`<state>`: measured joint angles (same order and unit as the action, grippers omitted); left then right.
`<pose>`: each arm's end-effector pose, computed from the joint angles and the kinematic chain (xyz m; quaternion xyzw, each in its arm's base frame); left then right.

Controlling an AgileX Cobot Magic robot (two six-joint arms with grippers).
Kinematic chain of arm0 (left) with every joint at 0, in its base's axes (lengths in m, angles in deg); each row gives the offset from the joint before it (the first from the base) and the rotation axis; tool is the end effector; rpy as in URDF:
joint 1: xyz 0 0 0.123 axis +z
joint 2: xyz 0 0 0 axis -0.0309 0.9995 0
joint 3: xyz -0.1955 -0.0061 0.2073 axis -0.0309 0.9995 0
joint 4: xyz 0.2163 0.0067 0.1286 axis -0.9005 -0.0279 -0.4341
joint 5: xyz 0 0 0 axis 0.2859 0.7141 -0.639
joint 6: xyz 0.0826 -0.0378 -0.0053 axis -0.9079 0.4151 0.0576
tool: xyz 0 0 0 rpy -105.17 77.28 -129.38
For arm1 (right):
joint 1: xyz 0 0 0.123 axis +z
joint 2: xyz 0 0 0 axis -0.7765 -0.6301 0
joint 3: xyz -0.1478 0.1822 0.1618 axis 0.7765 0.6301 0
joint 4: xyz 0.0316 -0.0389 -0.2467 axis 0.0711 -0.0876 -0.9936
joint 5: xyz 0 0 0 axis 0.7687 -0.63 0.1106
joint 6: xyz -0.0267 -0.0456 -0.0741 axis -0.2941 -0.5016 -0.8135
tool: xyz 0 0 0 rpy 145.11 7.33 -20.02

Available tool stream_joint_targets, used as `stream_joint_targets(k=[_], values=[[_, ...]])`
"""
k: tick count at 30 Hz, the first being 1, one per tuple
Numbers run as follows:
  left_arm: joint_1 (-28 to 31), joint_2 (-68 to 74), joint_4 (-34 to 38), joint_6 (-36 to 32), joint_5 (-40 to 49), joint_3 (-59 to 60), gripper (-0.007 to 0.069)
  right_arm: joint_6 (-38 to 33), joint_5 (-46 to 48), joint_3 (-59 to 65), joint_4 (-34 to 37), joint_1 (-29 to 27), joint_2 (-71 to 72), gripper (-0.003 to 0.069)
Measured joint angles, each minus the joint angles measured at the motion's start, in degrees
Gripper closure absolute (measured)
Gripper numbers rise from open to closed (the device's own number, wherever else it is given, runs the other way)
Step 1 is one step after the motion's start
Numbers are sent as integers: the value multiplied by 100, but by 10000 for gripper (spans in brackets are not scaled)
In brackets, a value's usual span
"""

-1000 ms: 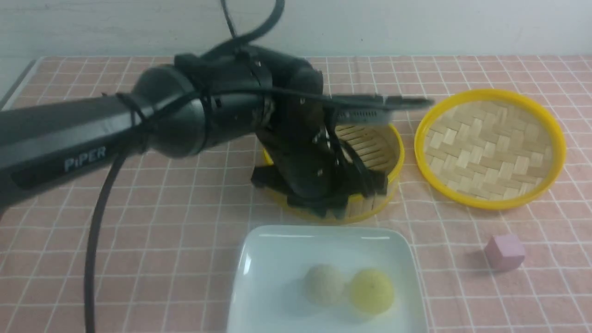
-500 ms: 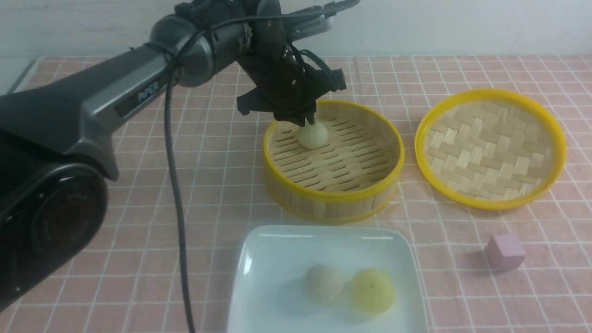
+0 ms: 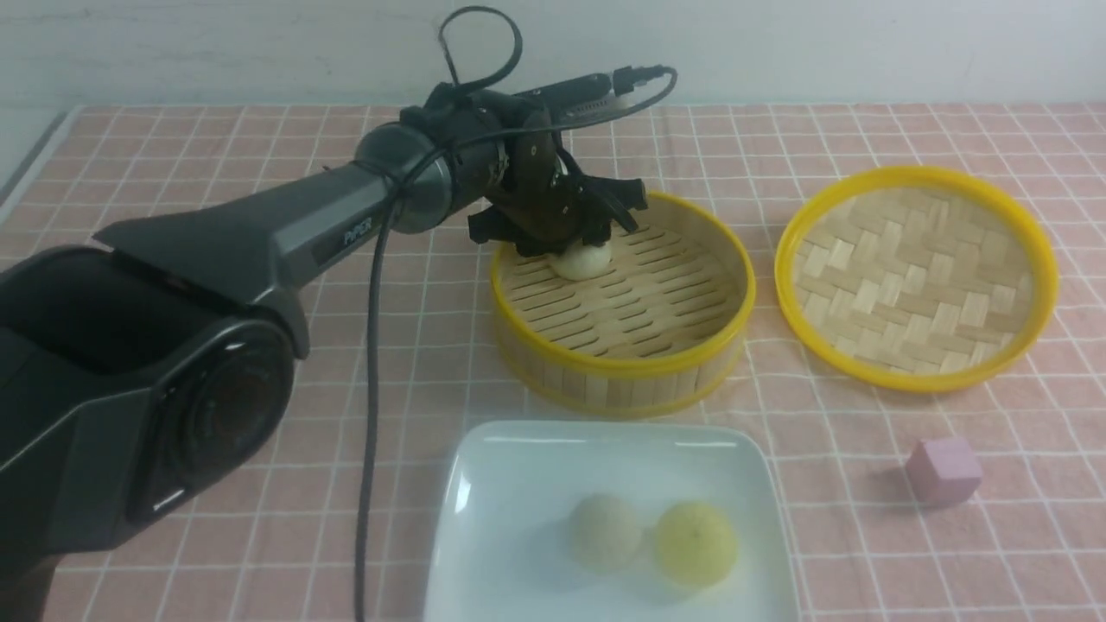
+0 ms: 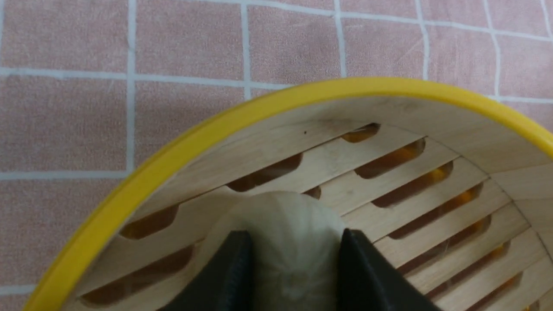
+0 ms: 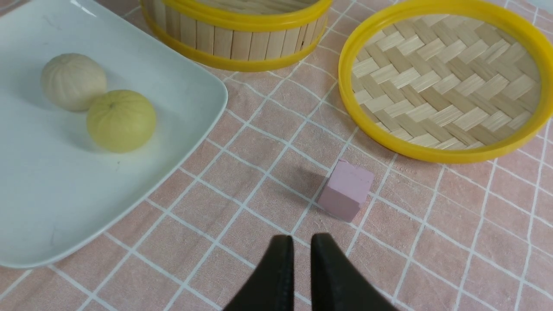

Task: Put the steamed buns into the plate on the pink tablecloth.
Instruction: 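Reach into the bamboo steamer and grasp a bun with the left gripper, then carry the bun from the bamboo steamer to the plate with the left gripper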

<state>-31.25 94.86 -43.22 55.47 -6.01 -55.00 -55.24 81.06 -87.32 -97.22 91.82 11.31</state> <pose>0.4640 -0.2642 0.1940 0.0023 0.9296 -0.1891 0.3163 0.0523 0.0169 0.2771 -0.2593 0.8248 0.0669 0.4980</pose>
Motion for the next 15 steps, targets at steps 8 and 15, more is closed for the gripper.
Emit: stream_joint_targets(k=[8, 15], values=[[0, -405, -58, -166, 989, -33, 594, 0, 0, 0, 0, 0, 0, 558], [0, -1717, -196, -853, 2167, -27, 594, 0, 5, 0, 0, 0, 0, 552]])
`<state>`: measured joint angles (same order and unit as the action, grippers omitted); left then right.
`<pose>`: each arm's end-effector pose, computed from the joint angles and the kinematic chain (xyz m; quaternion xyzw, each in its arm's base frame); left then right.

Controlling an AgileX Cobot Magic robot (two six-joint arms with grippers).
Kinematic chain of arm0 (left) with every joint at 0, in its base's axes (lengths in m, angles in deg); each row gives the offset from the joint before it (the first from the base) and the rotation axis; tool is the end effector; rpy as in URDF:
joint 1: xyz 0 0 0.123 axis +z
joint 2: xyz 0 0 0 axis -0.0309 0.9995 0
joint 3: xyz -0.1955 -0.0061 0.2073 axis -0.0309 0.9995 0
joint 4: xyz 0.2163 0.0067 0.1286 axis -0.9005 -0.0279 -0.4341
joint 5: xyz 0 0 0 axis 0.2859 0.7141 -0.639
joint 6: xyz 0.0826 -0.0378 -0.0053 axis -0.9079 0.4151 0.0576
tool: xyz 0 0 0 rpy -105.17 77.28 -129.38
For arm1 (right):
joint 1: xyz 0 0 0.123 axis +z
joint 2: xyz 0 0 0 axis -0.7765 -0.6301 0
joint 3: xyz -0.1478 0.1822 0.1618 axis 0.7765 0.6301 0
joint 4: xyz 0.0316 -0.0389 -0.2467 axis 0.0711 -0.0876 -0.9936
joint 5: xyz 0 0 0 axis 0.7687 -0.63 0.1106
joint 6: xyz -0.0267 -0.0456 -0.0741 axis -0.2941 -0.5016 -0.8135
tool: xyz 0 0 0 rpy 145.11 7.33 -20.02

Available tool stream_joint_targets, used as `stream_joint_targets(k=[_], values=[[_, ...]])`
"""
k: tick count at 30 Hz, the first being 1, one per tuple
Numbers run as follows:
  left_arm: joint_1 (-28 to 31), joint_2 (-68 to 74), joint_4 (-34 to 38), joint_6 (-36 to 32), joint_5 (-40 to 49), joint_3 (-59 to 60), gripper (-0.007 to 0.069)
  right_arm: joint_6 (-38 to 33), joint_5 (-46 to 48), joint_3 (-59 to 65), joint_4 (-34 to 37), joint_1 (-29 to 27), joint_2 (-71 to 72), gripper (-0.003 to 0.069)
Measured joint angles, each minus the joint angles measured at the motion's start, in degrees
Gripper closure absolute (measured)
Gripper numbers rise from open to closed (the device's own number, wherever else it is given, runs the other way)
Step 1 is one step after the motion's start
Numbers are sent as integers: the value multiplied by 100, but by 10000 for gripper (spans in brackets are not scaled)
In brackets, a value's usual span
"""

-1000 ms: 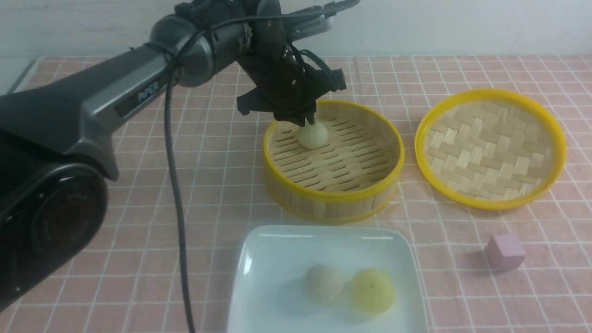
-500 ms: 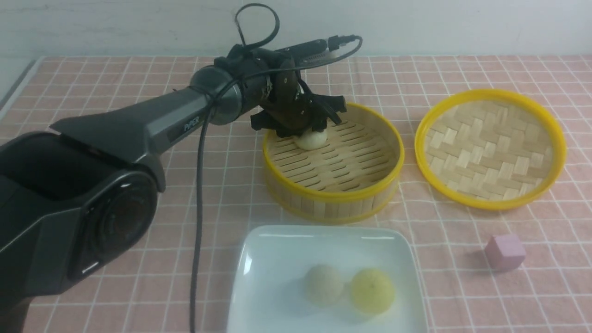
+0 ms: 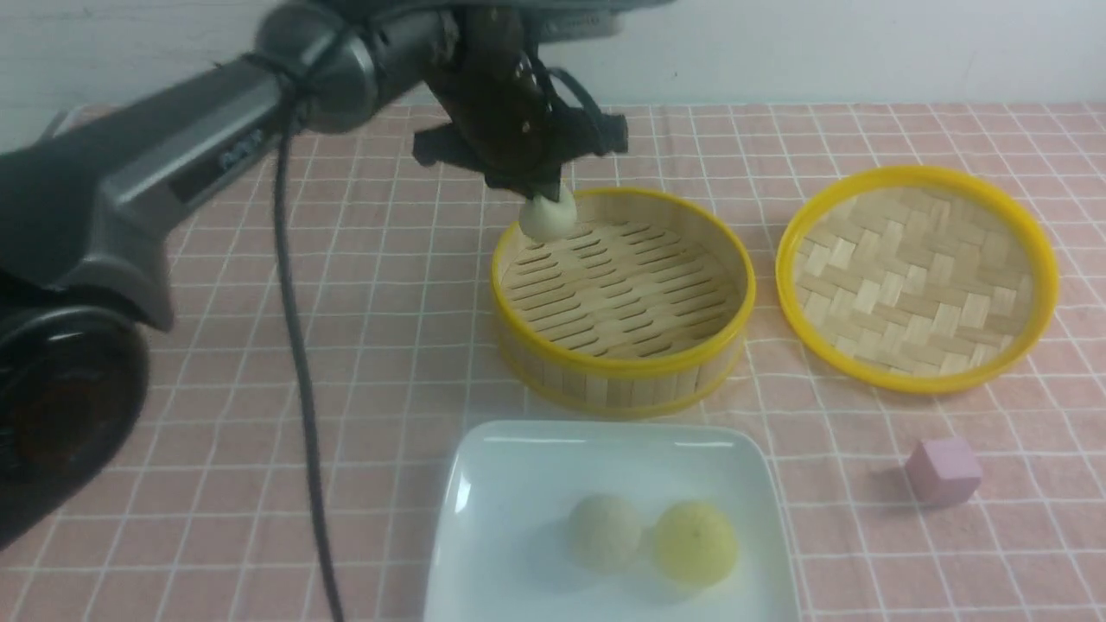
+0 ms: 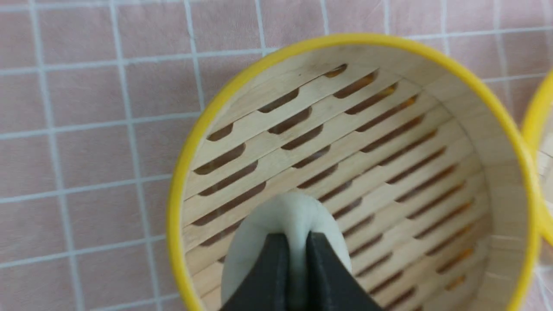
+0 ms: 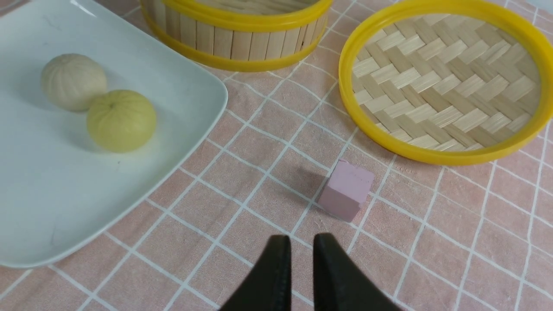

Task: Put the steamed buns into the plate on the pink tablecloth.
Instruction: 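Carry the bun from the bamboo steamer to the plate with the left gripper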

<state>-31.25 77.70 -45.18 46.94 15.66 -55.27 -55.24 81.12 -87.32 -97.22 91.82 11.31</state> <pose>0.4067 -0.2299 0.3238 0.0825 0.9391 -0.1381 0.3038 0.0523 0.0169 0.2770 -0.2593 0.8251 0.0666 0.4976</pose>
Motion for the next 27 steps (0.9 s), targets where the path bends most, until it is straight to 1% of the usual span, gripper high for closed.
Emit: stream_joint_targets(k=[4, 5, 6, 8, 11, 13, 15, 16, 18, 19, 22, 24, 27], values=[[0, -1082, -136, -476, 774, -10, 594, 3, 0, 0, 0, 0, 0, 549], [0, -1178, -156, -491, 862, -10, 594, 3, 0, 0, 0, 0, 0, 549], [0, -1543, -241, -617, 1227, -10, 594, 3, 0, 0, 0, 0, 0, 549], [0, -1945, -367, -714, 1579, 47, 594, 3, 0, 0, 0, 0, 0, 545], [0, -2443, -478, -786, 1674, 404, 593, 3, -6, 0, 0, 0, 0, 542], [0, -2844, -490, -794, 1674, 1015, 593, 3, -6, 0, 0, 0, 0, 540], [0, -3254, -349, -717, 1674, 1789, 593, 8, -6, 0, 0, 0, 0, 538], [0, -3296, -325, -717, 1674, 1877, 593, 7, -6, 0, 0, 0, 0, 537], [0, -3824, 187, -570, 1253, 3251, 593, 68, -17, 0, 0, 0, 0, 534], [0, -3855, 234, -570, 1190, 3351, 593, 68, -17, 0, 0, 0, 0, 534], [0, -4110, 1137, -520, -125, 4938, 593, 85, -17, 0, 0, 0, 0, 531], [0, -4063, 1684, -620, -866, 5683, 593, 85, -17, 0, 0, 0, 0, 531], [0, -3892, 2217, -988, -1528, 6283, 593, 85, -17, 0, 0, 0, 0, 528]])
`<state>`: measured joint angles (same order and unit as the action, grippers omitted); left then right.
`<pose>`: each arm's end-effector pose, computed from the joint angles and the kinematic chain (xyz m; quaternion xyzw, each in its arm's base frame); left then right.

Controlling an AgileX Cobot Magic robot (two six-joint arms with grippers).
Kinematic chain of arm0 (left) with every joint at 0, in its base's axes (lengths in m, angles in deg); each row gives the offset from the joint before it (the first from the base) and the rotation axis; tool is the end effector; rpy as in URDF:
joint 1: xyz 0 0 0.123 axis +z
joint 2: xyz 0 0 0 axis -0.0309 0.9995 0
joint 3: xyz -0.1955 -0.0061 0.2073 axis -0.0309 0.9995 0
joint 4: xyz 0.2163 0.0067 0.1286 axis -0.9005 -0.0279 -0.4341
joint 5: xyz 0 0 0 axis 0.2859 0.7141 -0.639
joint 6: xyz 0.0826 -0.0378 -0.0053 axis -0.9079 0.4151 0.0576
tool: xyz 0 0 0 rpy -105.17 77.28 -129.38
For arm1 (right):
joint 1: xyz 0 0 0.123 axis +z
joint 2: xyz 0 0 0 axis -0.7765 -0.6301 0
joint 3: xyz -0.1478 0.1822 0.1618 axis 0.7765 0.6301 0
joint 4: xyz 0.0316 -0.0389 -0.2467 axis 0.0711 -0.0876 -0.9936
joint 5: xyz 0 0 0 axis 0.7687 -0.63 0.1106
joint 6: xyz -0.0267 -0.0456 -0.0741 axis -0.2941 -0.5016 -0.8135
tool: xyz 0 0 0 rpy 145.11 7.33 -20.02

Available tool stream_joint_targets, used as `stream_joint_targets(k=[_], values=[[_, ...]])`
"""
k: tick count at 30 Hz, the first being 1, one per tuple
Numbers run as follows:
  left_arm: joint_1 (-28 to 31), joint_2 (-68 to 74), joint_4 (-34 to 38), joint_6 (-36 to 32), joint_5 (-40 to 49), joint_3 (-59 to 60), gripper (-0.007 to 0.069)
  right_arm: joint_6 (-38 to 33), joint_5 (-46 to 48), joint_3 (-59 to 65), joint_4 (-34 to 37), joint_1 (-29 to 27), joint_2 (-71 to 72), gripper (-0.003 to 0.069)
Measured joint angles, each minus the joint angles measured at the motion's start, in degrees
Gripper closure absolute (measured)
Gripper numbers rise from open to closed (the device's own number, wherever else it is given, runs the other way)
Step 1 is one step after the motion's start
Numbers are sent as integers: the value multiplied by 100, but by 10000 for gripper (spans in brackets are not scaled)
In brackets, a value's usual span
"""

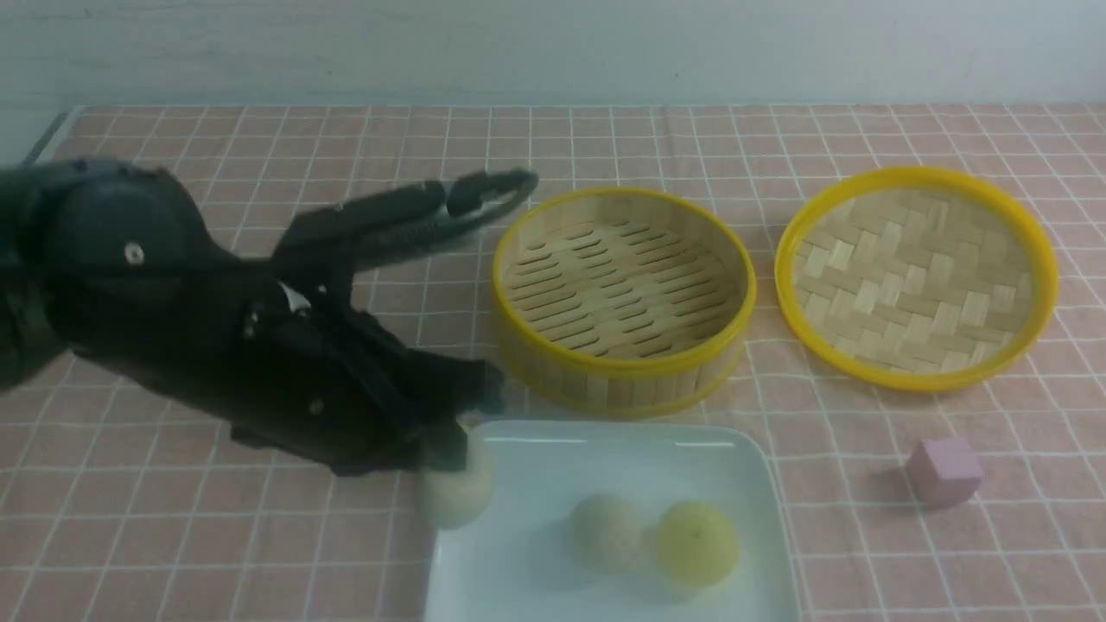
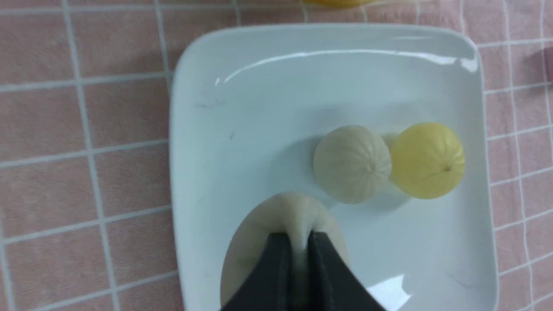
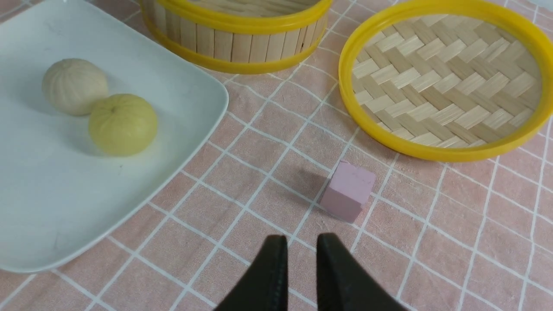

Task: Put the steamed buns into the plate on the pink tablecloth.
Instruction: 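Carry the bun from the bamboo steamer to the plate with the left gripper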

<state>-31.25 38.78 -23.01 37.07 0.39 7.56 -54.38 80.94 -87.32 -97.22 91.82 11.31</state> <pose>0.2219 -0.1504 0.2647 0.0530 0.9523 -0.2328 0.1900 0.0524 0.0170 0.2772 -0.2531 0.8262 0.0710 0.4983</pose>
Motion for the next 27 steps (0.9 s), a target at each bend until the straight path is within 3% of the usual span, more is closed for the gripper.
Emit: stream_joint_targets(k=[4, 11, 16, 21, 27], values=[[0, 527, 590, -675, -536, 307, 591, 5, 0, 0, 0, 0, 0, 528], [0, 1395, 1012, -956, -1065, 307, 557, 11, 0, 0, 16, 0, 0, 528], [0, 1600, 1081, -956, -1119, 288, 449, 12, 157, -319, 743, 0, 0, 555], [0, 1523, 988, -956, -1113, 85, 298, -25, 838, -1142, 1449, 0, 18, 667], [0, 1402, 988, -988, -1113, -74, 214, -93, 1247, -1303, 1709, 0, 154, 673]])
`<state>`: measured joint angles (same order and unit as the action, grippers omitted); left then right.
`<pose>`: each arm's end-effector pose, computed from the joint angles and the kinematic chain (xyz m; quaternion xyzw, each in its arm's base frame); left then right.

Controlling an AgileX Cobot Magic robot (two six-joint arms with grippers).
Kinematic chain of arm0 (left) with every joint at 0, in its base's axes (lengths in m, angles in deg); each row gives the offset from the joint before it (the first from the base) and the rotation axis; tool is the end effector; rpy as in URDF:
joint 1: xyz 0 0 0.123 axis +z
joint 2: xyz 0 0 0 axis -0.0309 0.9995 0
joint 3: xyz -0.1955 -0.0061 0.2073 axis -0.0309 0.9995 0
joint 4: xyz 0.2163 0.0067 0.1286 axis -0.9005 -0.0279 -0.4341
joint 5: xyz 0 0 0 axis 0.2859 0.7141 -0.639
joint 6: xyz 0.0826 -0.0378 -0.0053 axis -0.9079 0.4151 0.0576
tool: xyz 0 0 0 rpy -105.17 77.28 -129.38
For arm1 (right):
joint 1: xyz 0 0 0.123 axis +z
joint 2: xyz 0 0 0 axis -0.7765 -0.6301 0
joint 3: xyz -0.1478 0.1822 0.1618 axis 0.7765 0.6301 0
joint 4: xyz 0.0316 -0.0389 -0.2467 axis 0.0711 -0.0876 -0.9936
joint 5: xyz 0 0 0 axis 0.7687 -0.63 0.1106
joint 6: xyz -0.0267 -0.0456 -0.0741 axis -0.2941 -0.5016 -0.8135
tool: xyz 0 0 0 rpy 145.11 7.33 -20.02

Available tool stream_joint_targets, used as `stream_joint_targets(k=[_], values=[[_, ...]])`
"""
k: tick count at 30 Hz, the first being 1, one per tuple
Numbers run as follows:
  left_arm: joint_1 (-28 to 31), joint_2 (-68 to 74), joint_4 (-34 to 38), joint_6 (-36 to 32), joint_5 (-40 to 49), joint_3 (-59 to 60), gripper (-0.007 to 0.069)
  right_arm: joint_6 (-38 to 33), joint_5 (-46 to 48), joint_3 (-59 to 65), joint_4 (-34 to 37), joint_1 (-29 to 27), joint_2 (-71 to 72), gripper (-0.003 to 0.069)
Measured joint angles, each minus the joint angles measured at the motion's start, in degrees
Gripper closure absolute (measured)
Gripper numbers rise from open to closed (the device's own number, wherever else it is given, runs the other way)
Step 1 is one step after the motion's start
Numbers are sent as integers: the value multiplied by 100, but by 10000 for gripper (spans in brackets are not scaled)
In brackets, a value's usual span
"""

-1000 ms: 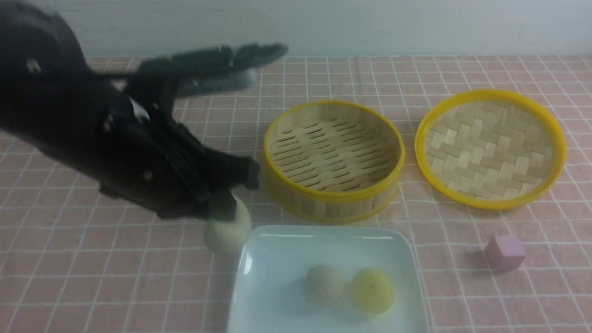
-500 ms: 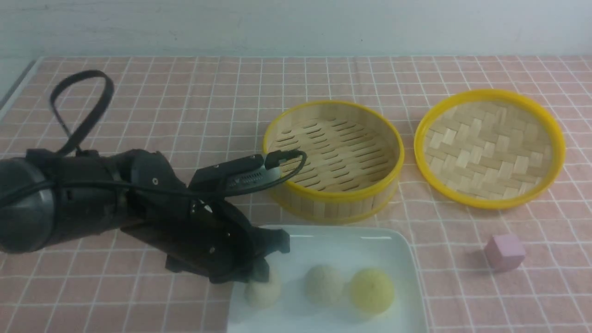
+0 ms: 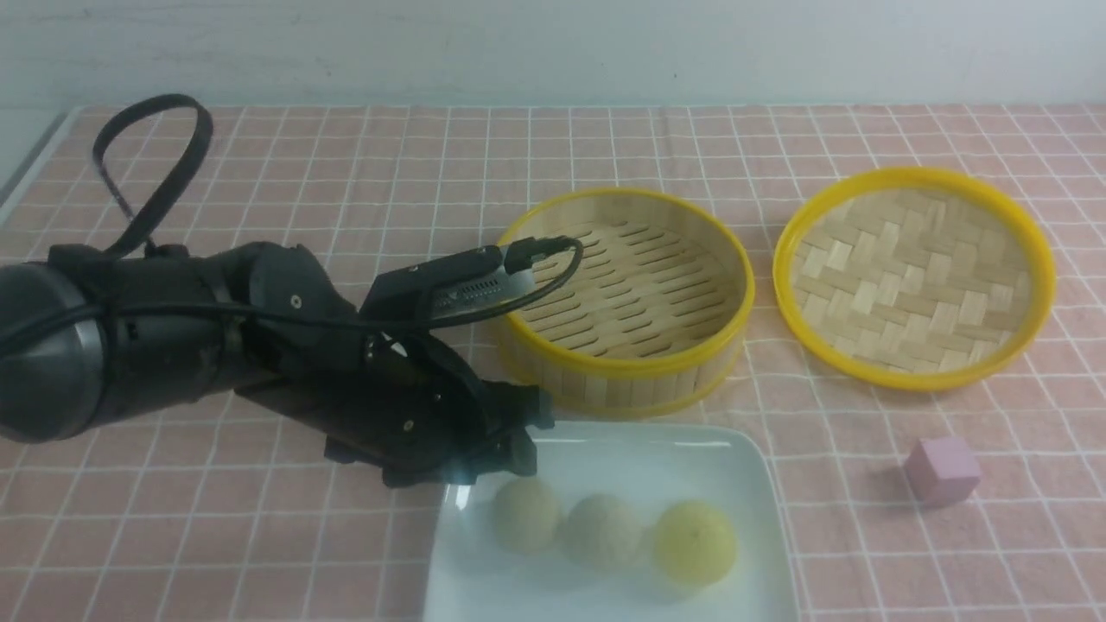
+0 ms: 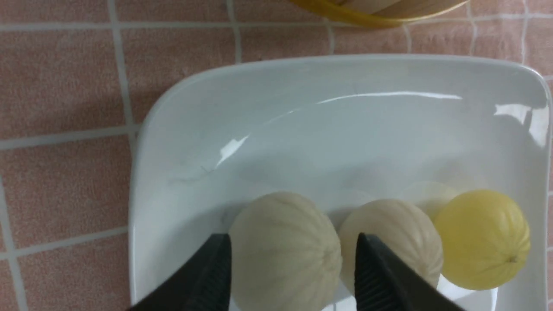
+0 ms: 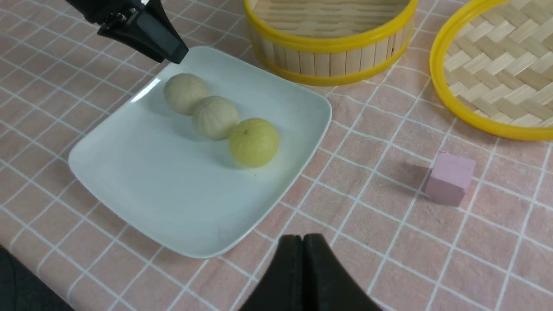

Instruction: Put the steamed buns into the plate on the pink tablecloth.

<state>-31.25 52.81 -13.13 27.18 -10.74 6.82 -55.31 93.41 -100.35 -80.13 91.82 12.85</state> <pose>0.2620 -0.1742 0.2076 0.0415 0.9536 -0.2376 0.1800 0.0174 0.0121 0.3263 -0.2229 0.8366 0.2059 0.4560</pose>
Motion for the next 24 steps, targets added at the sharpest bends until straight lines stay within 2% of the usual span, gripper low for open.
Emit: stream_joint_targets(k=[4, 7, 12, 24], values=[[0, 0, 0, 0, 24, 0, 211, -12, -971, 655, 55, 0, 22, 673], [0, 0, -6, -5, 24, 0, 210, -12, -2209, 1330, 60, 0, 22, 673], [0, 0, -6, -4, 24, 0, 210, -84, -3358, 1825, 58, 0, 16, 673], [0, 0, -6, -4, 24, 0, 210, -336, -3643, 1844, -69, 0, 16, 667]])
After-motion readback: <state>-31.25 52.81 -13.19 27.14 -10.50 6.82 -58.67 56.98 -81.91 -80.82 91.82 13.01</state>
